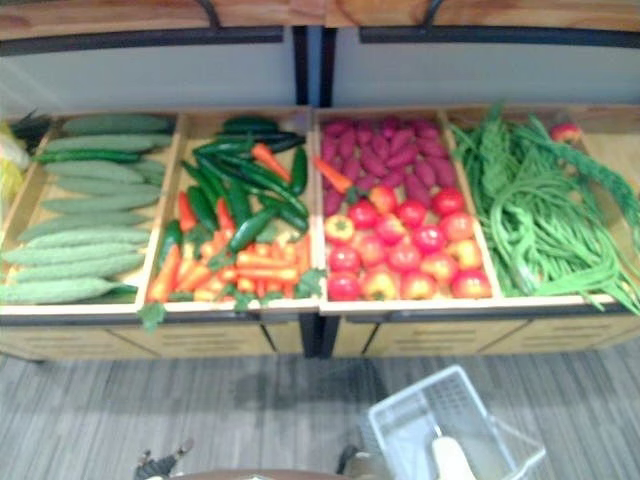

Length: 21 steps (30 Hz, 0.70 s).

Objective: Pick vegetable in the basket

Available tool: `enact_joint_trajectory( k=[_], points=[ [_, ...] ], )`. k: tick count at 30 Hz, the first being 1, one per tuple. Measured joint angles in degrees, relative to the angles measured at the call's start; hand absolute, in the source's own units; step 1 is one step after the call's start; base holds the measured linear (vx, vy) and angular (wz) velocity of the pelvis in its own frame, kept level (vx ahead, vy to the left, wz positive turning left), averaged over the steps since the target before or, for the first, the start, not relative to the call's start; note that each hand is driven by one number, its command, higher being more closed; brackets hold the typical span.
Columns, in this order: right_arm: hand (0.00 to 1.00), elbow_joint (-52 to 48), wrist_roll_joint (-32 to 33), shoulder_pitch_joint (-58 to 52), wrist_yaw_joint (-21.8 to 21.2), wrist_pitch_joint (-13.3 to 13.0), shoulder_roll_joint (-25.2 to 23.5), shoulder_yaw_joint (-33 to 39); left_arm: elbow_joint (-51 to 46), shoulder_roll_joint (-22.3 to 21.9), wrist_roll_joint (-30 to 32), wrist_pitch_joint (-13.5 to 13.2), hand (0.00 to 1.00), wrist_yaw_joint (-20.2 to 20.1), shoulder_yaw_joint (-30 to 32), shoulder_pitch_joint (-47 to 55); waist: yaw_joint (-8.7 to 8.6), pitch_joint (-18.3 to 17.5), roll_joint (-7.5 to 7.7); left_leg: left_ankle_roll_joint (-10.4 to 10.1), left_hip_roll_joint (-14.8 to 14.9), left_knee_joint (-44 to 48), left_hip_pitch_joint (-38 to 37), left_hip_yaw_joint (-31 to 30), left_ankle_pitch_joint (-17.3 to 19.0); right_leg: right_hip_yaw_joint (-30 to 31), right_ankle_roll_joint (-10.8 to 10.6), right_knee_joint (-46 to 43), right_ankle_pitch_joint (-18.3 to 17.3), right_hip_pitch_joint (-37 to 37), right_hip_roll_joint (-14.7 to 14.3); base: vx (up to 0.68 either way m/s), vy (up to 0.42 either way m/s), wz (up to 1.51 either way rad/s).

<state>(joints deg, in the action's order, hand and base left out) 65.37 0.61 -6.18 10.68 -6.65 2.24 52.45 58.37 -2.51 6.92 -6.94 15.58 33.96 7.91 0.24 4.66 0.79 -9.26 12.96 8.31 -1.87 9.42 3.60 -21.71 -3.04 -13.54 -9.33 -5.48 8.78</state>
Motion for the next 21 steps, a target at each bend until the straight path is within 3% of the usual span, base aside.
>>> enact_joint_trajectory(
  k=[4, 8, 13, 15, 21],
  points=[
    [1.00, 3.2, -0.1, 1.3, 0.0, 0.4, 1.1, 1.8, 1.0, 1.0, -0.1, 0.1, 0.00, 2.7, 4.3, 0.6, -0.17, -2.3, -1.05, 0.2, -0.9, -5.6, -1.5, 4.2, -0.7, 1.8, -0.9, 6.2, 4.4, -0.2, -1.2, 0.04, 0.088, -0.19],
    [1.00, 5.1, -0.1, 1.4, 0.3, 0.7, 1.3, 3.4, -0.3, 3.4, -4.8, 0.4, 0.00, 7.4, 10.0, -2.1, -1.29, -2.3, -0.62, 0.2, -2.5, -8.3, -2.9, 4.9, -0.7, 2.5, -2.0, 9.7, 7.0, 1.1, -0.7, -0.03, 0.112, -0.10],
    [1.00, 5.2, -0.5, 0.7, 1.2, 0.6, 1.3, -1.2, -17.4, 5.4, -4.8, -0.2, 0.00, 16.7, 8.7, -3.0, -1.66, -2.8, 0.09, 0.5, -4.4, -9.5, -2.7, 4.7, -0.5, 2.7, -3.0, 11.9, 9.1, 1.6, 0.5, -0.07, 0.074, 0.06],
    [1.00, 4.7, -0.5, 0.1, 1.6, 0.1, 1.4, -4.4, -30.2, 5.6, -0.4, -0.9, 0.00, 21.5, 5.4, -2.9, -1.58, -2.8, -0.03, 1.2, -4.9, -9.9, -2.2, 4.0, -0.1, 2.1, -3.2, 12.6, 9.9, 1.6, 0.5, -0.10, 0.043, 0.19],
    [1.00, 2.9, -0.5, -0.3, 1.4, -0.2, 3.4, -9.9, -49.4, 6.2, 10.6, -1.8, 0.00, 27.3, -2.1, -2.7, -1.70, -2.7, -1.26, 3.0, -4.9, -10.1, -1.6, 4.3, 2.1, 2.0, -3.2, 13.6, 11.7, 1.5, 0.1, -0.09, 0.028, 0.04]
  ],
)
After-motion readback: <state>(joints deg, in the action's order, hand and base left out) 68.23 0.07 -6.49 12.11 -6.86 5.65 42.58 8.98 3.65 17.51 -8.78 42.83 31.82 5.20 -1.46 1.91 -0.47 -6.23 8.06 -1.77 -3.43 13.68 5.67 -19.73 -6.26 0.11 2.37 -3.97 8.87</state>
